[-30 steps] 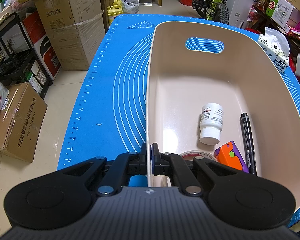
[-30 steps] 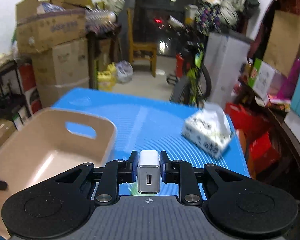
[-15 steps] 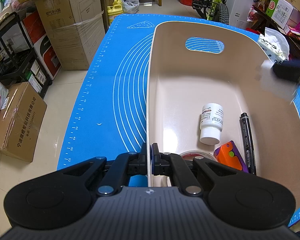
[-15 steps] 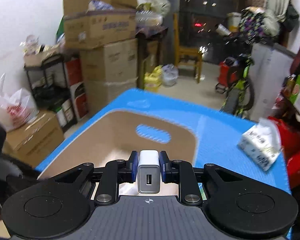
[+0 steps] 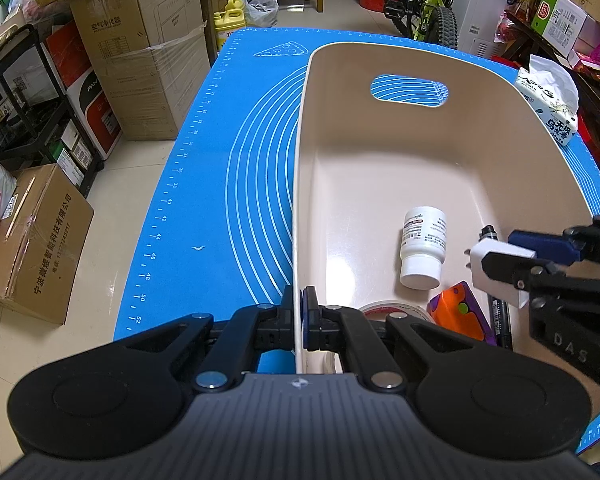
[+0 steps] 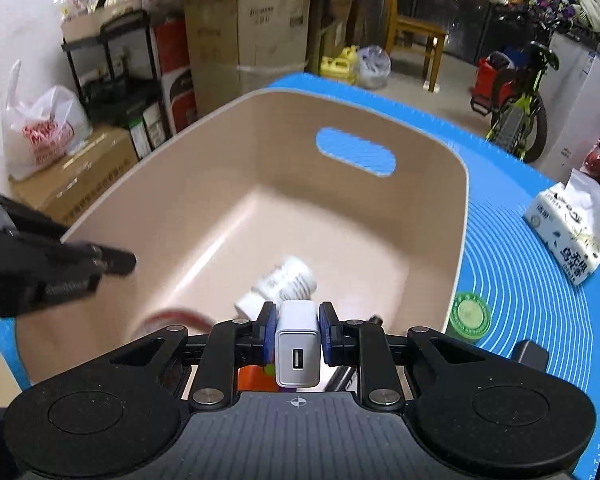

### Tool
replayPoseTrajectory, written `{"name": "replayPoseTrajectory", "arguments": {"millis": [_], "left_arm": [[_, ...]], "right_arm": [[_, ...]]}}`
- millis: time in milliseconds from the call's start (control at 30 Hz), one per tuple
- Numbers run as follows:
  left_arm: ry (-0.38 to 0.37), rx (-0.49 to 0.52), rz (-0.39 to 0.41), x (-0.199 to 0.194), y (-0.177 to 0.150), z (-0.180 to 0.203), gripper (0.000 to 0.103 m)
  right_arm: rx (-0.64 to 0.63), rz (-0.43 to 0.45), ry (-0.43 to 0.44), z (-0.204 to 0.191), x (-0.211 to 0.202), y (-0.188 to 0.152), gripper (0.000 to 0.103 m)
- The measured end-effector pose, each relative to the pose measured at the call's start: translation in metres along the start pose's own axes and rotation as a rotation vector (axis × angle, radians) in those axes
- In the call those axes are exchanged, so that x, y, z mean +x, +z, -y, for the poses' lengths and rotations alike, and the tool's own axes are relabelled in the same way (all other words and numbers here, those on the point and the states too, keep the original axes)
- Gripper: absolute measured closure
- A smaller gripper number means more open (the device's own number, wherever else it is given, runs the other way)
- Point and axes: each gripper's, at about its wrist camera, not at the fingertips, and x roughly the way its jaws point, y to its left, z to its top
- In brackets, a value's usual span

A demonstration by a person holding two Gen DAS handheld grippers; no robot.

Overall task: Organize rigid objects
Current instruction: 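Carry the white charger into the bin beside the marker and release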

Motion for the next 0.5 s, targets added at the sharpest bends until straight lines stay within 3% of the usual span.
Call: {"name": "replayPoseTrajectory", "arguments": {"millis": [267,500], "left_arm": [[0.001,0.0,0.0,0.0,-0.0002,0.0004,0.099],[0.0,0.0,0.0,0.0,-0.0001,0.0005,0.099]], "right_arm": [[-0.042,-0.068,0.005,-0.0088,0.0091,-0.004,0.07],[-0.03,-0.026,0.048,-0.0055,0.0005,-0.0055,0.045]]}}
